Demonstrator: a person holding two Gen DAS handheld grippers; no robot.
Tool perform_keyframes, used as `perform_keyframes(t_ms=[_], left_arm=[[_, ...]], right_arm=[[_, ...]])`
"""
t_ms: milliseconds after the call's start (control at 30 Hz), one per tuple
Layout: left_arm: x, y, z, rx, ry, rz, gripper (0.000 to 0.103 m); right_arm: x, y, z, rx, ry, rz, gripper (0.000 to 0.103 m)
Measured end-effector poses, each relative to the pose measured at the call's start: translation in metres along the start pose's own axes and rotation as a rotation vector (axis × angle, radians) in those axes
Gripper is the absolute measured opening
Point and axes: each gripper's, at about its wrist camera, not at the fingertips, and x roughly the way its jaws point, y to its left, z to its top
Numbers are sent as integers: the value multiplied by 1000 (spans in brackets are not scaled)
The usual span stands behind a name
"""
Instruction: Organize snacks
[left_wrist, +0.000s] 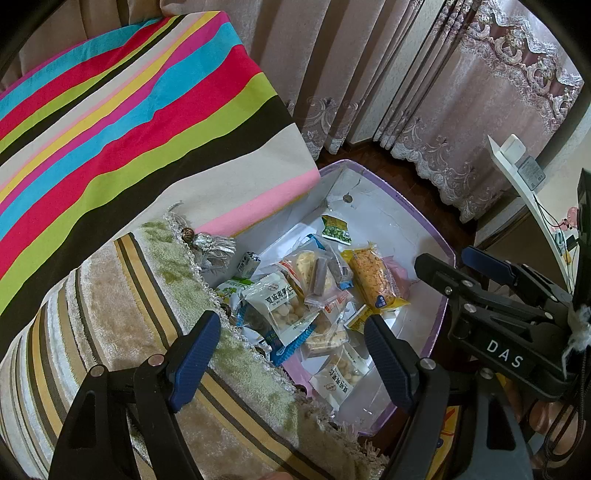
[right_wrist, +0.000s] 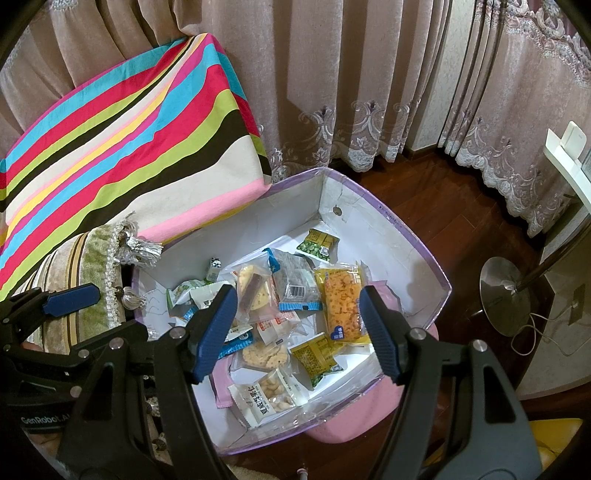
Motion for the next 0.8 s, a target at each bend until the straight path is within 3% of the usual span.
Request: perform_keyframes(t_ms=[800], left_arm=[[0,0,0,-2,-1,2,81]], right_arm=[[0,0,0,-1,1,2,71]])
